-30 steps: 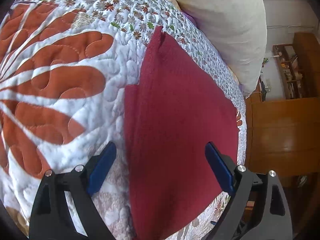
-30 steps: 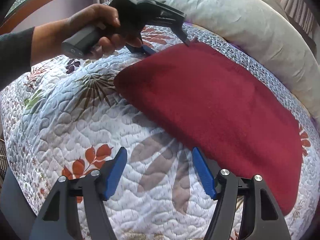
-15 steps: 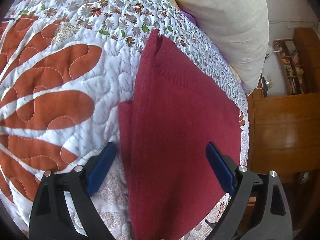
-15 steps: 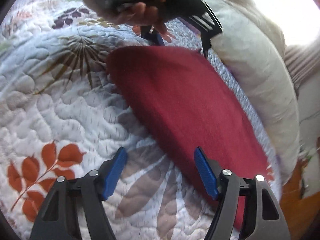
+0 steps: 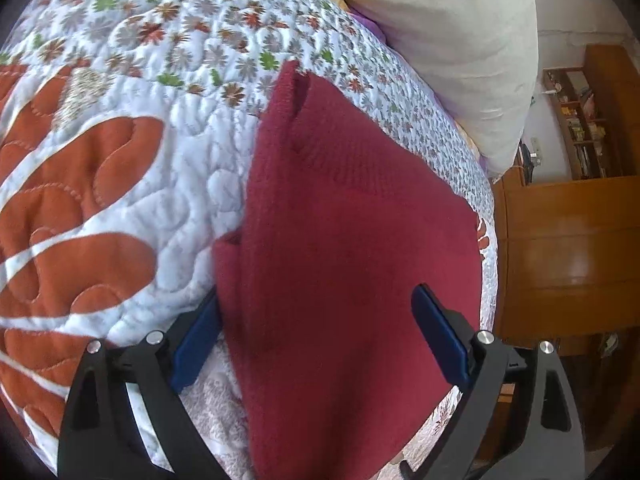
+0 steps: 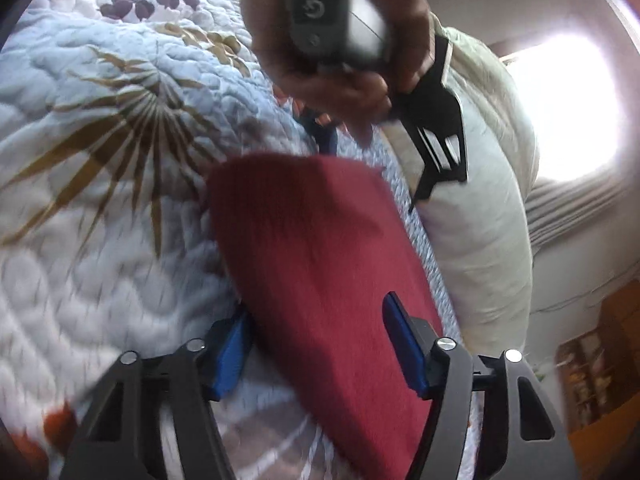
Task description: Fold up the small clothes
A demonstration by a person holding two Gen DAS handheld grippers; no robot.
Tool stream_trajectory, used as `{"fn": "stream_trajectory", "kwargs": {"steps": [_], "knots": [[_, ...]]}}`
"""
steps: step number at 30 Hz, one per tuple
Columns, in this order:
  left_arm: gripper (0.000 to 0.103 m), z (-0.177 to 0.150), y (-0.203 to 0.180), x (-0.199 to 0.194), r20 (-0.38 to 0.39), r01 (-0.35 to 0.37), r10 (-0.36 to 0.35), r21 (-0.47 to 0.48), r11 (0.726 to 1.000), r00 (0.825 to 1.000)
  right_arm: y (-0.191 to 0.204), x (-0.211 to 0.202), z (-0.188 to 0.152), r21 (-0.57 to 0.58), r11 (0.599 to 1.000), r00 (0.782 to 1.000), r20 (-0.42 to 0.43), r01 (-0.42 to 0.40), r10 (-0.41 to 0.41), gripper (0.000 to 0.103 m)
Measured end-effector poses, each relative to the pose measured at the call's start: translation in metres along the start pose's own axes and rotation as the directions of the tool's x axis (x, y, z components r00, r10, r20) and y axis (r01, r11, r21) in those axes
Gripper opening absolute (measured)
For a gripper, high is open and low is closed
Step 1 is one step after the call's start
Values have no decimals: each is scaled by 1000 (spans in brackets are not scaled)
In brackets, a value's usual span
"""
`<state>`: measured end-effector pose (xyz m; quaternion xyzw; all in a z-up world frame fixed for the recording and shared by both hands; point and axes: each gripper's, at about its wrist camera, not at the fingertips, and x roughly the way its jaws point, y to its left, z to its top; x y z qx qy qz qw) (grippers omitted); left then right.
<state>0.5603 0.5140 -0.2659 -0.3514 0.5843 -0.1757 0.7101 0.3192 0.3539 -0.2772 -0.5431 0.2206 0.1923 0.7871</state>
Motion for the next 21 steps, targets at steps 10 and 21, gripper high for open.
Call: {"fn": "stream_trajectory", "kwargs": {"steps": [10,21], "knots": [[67,10,-21,16,-27,-139,140,52,989,990,9,16,38,-5,999,999,-15,42,-42,48],[18,12,-42,6,-10,-257,257,49,965,966,-10,-4,41,133,990,998,-35,-50,55,21]]}}
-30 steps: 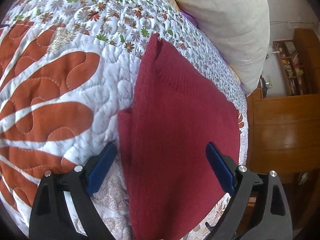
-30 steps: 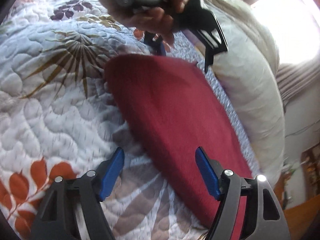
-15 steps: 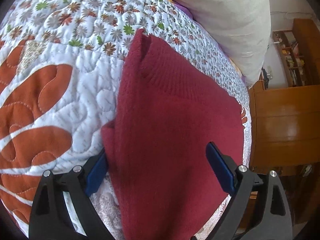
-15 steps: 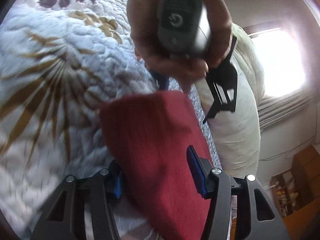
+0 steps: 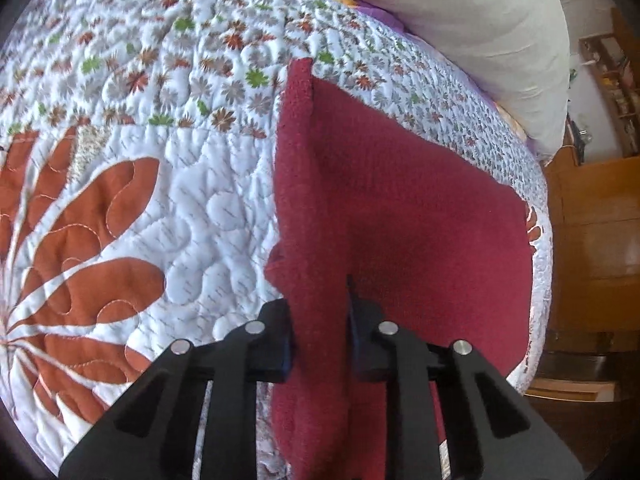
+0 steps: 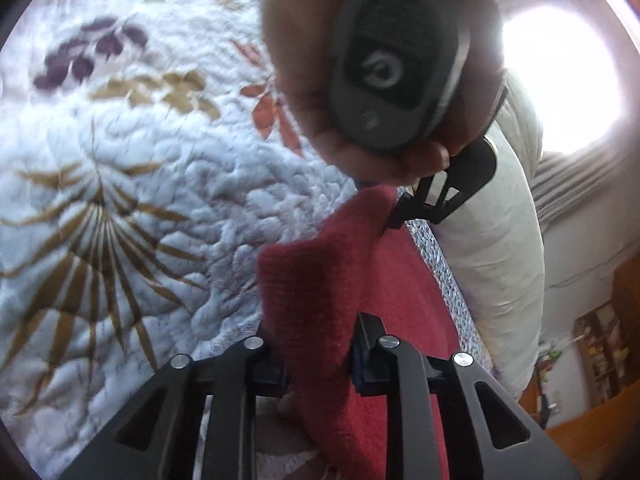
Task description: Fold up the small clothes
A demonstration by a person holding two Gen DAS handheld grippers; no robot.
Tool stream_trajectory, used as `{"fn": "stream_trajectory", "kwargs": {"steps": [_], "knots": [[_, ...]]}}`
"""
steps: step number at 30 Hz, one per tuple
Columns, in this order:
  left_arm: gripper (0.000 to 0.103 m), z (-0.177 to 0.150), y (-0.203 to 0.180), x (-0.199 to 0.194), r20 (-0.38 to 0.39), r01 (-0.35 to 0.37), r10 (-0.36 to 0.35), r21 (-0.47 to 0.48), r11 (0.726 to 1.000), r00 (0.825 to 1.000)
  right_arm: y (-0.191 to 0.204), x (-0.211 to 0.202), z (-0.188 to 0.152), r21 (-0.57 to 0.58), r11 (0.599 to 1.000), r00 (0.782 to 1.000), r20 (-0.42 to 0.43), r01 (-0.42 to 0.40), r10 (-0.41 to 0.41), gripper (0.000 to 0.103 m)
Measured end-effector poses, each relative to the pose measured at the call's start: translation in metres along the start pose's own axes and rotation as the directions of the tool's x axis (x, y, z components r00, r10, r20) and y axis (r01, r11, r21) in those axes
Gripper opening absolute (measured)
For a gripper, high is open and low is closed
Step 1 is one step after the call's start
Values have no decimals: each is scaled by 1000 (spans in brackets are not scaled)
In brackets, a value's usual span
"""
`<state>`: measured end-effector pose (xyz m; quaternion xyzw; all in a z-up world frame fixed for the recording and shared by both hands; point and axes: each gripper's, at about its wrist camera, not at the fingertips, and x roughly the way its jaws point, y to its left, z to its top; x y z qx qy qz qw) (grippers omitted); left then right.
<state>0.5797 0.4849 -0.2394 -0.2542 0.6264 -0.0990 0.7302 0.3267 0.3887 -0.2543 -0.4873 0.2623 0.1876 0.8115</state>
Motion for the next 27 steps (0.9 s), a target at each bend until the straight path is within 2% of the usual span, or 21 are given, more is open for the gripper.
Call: {"fn": "stream_trajectory", "kwargs": {"steps": [13,27], "knots": [[16,2,-42,-37,33,-67,66,26,997,997,-72,-27,8,242,968,997,48,-70,60,19],[16,5,-109,-65,66,-130,125,82,988,990,-129,-49,-10,396,914,994,91,-90,58,17]]}}
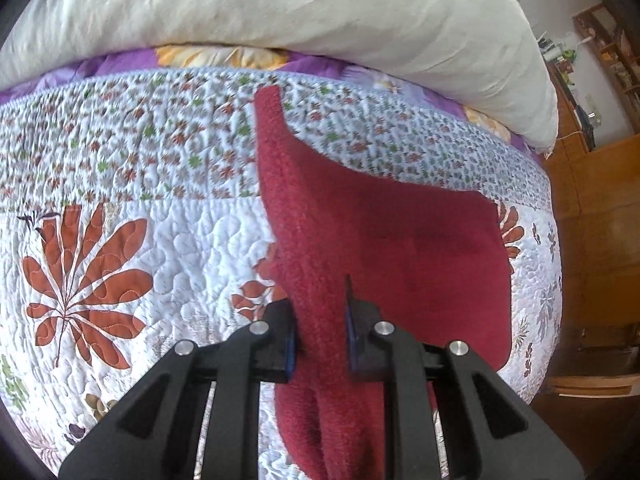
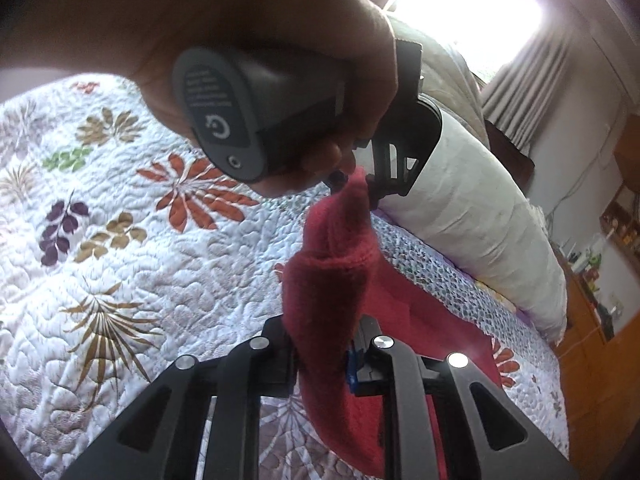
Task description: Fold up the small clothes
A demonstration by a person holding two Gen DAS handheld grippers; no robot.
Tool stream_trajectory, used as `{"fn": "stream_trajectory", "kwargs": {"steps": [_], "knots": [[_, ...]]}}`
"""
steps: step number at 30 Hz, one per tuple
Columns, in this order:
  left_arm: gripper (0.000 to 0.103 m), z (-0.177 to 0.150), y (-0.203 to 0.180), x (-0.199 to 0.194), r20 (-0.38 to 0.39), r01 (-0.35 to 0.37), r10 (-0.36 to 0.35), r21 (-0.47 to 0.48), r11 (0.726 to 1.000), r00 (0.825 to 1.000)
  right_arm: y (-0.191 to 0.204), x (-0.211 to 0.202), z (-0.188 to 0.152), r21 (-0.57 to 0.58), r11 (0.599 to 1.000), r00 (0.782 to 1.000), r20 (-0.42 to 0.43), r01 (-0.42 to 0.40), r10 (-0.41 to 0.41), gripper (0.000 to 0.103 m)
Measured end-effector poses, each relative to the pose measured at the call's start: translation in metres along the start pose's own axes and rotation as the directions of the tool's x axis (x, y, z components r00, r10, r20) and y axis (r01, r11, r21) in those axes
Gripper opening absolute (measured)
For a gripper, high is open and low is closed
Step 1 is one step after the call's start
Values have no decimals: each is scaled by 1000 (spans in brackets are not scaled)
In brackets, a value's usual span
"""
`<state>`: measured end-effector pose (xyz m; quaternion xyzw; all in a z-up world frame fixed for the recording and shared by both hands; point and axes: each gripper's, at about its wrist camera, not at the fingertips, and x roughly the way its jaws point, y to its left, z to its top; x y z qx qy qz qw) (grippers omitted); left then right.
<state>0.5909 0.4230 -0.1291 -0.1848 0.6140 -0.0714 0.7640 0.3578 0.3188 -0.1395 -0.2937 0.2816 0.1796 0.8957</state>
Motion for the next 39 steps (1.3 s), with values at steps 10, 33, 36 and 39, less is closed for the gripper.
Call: {"fn": "stream_trajectory", "kwargs": {"steps": [10,33,36,39], "knots": [[15,2,-48,-11,12,-38,38,41,998,999,-37,-15,-5,88,996,1000,19,-1,-1,15],[15,0,-135,1,2,-62,63,123,990,998,-106,-35,-39,223,975,998,45,25,-36,14],[15,0,-145,4,0,-66,67,133,989,998,-114,-36,-44,241,970,998,47,28,-41,14],[15,1,-155,8,-5,-74,75,140,987,997,-122,-36,-48,260,965,998,45,29,-42,14]]}}
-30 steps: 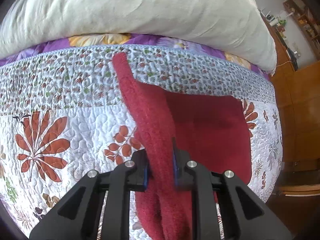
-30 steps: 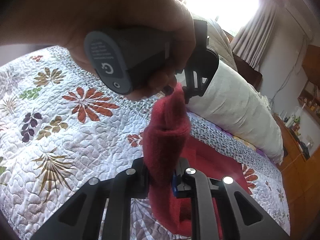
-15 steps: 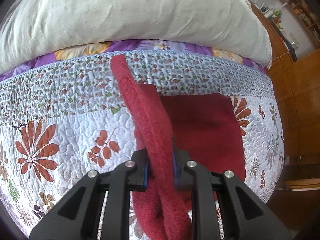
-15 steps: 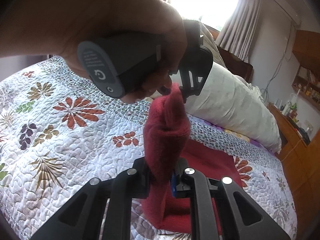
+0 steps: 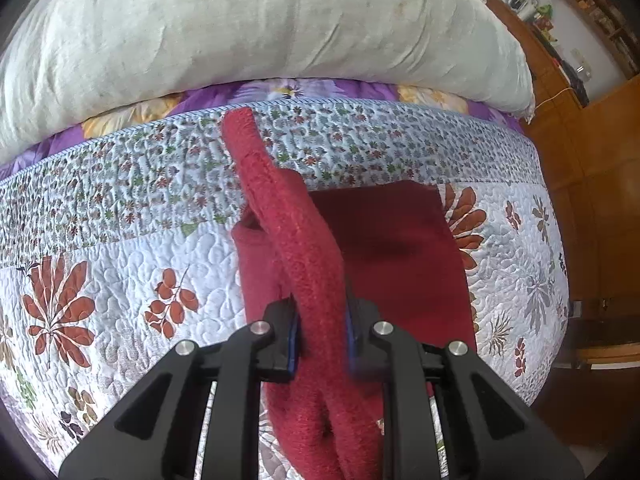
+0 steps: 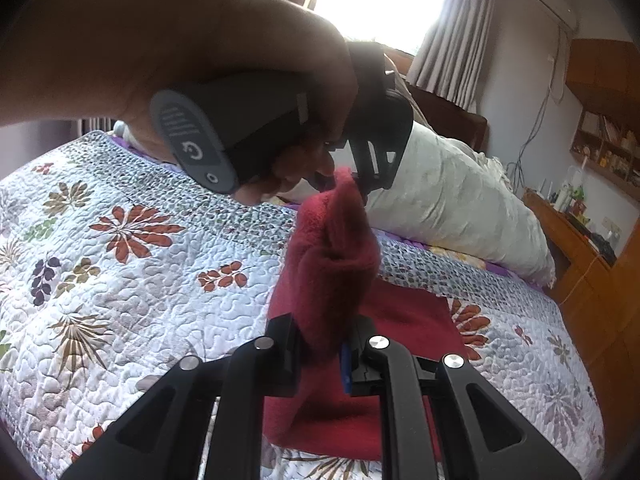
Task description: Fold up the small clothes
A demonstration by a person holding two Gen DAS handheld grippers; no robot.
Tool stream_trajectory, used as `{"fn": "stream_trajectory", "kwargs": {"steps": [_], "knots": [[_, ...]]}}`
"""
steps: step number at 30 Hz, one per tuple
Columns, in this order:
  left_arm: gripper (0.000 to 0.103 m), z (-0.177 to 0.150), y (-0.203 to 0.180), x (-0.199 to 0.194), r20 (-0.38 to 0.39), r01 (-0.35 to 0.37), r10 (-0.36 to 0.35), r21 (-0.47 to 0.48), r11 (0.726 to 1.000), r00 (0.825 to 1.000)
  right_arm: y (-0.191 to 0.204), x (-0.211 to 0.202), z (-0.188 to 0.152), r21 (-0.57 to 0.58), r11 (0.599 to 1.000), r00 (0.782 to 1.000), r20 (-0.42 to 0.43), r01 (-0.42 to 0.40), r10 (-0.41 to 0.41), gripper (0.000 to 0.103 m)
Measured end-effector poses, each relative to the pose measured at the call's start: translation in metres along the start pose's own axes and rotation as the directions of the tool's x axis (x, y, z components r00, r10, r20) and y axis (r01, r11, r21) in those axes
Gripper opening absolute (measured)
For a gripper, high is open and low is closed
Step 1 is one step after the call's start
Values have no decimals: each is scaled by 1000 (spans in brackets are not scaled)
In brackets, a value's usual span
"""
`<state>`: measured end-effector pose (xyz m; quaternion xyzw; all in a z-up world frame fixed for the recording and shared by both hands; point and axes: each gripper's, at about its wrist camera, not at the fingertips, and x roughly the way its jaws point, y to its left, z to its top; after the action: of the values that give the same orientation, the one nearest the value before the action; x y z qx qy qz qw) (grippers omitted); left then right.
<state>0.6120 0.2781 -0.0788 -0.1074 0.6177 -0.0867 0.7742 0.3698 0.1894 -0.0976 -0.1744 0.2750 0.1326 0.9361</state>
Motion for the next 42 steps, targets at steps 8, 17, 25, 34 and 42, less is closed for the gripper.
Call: {"fn": "stream_trajectory", "kwargs": {"steps": [8,17,25,34,42], "knots": [[15,6,-27,13,-19,-20,21,28,999,1000,-28,1,-8,58,998,1000,-6,5,-4,14],[15,7,-62,39,-44,-53,56,62,997,997,-57,7,-24,115,993,1000,-25,17,-14,14],[15,6,-94,64,-63,-63,69,91,994,996,-81,10,-42,160,987,999,-50,29,-21,14],[15,5,-120,88,-78,-79,88,111,991,993,-108,13,-61,224,974,998,-69,29,-14,14],[15,4,-139,105,-93,-105,118,138,985,989,-127,18,-77,266,963,996,-86,32,-10,14]]}}
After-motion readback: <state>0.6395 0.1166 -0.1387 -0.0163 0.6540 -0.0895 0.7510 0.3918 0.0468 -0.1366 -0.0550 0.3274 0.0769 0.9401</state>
